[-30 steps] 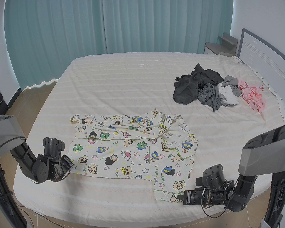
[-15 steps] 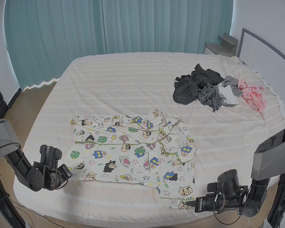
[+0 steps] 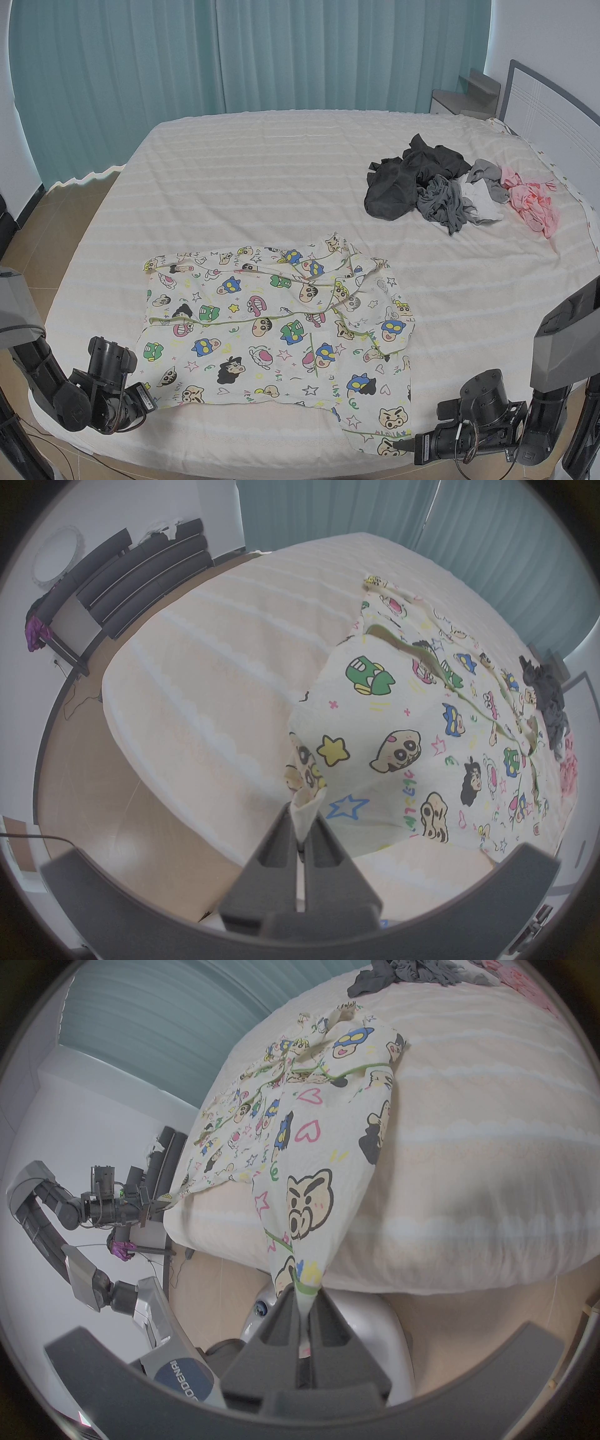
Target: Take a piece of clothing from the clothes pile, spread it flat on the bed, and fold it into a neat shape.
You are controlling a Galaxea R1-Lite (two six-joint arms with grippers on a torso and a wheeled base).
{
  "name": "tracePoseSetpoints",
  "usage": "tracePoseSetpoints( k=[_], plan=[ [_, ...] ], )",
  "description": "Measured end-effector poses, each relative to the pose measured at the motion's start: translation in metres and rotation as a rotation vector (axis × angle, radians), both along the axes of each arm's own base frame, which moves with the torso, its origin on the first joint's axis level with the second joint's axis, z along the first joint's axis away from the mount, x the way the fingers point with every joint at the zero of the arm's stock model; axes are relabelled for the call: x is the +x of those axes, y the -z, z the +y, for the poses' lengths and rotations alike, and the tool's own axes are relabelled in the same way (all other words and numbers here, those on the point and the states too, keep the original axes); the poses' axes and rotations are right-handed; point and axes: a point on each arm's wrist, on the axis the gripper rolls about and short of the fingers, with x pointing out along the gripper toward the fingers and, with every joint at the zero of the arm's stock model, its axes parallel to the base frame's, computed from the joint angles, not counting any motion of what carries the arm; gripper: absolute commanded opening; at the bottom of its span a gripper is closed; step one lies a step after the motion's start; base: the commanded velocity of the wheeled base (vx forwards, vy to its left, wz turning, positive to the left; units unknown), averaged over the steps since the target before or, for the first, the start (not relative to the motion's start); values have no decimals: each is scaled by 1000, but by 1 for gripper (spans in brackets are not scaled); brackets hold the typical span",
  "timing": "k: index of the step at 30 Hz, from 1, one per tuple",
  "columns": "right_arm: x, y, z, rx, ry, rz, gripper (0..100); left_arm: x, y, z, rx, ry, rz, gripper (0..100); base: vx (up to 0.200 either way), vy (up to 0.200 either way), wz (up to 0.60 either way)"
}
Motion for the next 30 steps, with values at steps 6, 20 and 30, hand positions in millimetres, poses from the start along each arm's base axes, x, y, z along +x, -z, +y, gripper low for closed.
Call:
tracePoseSetpoints(
  k=[6,20,30],
  plan=[
    [-8,4,1,-41,-26,46,0,-11,4,-1,8,16,38,0,0,0,0],
    [-16,7,4,-96,-65,71,100,-28,9,2,20,20,96,100,0,0,0],
    [-15,3,3,-108,-21,41,100,-29,8,3,10,10,93,100,0,0,0]
  ],
)
